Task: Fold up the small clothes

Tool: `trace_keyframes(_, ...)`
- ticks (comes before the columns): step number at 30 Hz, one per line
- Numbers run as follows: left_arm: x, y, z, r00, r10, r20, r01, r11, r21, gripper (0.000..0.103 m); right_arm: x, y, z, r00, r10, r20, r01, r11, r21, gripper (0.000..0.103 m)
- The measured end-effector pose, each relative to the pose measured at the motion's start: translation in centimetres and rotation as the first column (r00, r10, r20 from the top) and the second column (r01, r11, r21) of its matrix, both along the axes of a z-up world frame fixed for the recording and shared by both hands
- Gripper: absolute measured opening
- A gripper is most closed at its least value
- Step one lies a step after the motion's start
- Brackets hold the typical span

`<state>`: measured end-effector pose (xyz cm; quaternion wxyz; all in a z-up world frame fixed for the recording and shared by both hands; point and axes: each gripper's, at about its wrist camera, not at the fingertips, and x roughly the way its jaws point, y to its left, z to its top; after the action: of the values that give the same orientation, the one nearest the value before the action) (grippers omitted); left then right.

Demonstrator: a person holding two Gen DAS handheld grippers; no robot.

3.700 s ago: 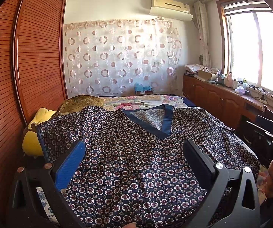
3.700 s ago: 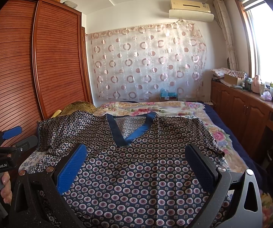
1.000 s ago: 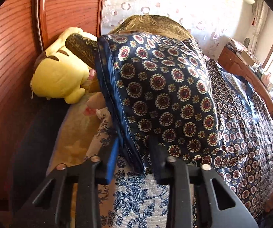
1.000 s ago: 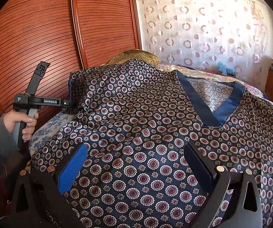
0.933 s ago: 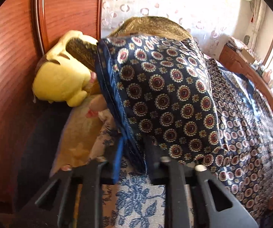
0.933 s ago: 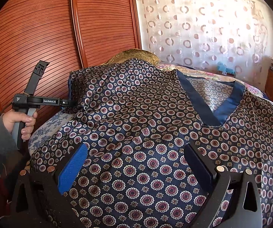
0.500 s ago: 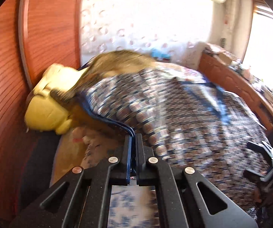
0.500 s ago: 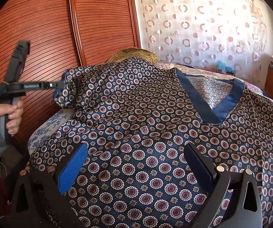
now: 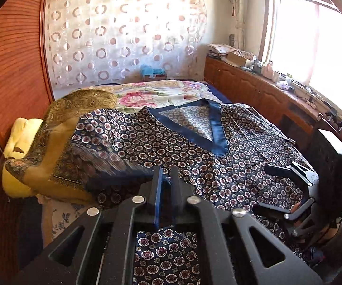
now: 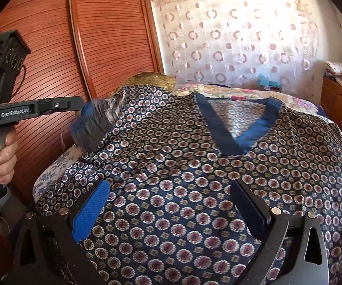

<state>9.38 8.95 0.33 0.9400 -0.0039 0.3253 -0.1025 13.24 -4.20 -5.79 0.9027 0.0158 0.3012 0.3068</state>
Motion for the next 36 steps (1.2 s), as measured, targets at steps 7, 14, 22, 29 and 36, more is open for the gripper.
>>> trace_keyframes(7, -2.0, 3.0, 0.1, 0.996, 0.077, 0.034, -0.078, 0.997, 0.007, 0.078, 0.1, -0.9, 0.4, 1.000, 0.001, -0.018, -0.001, 1.000, 0.005, 0.101)
trace_keyframes(14, -2.7, 6.5, -4.4, 0.985, 0.165, -0.056, -0.163, 0.986, 0.032, 0.080, 1.5, 1.0, 1.8, 0.997, 0.079, 0.005, -0.079, 0.996, -0.034, 0.099)
trace_keyframes(22, -1.7, 7.5, -10.0, 0.964, 0.201, -0.175, -0.190, 0.979, 0.079, 0.080, 5.1, 5.8, 3.4, 0.970, 0.244, 0.015, -0.243, 0.968, -0.062, 0.080)
trace_keyframes(29, -1.2, 7.5, -11.2, 0.959, 0.207, -0.194, -0.190, 0.977, 0.101, 0.080, 8.1, 11.4, 2.5, 0.937, 0.348, -0.014, -0.347, 0.929, -0.126, 0.063)
trace_keyframes(36, -1.0, 7.7, -11.4, 0.963, 0.207, -0.172, -0.193, 0.977, 0.095, 0.083, 10.2, 16.8, 0.0, 0.924, 0.380, -0.047, -0.377, 0.882, -0.282, 0.061)
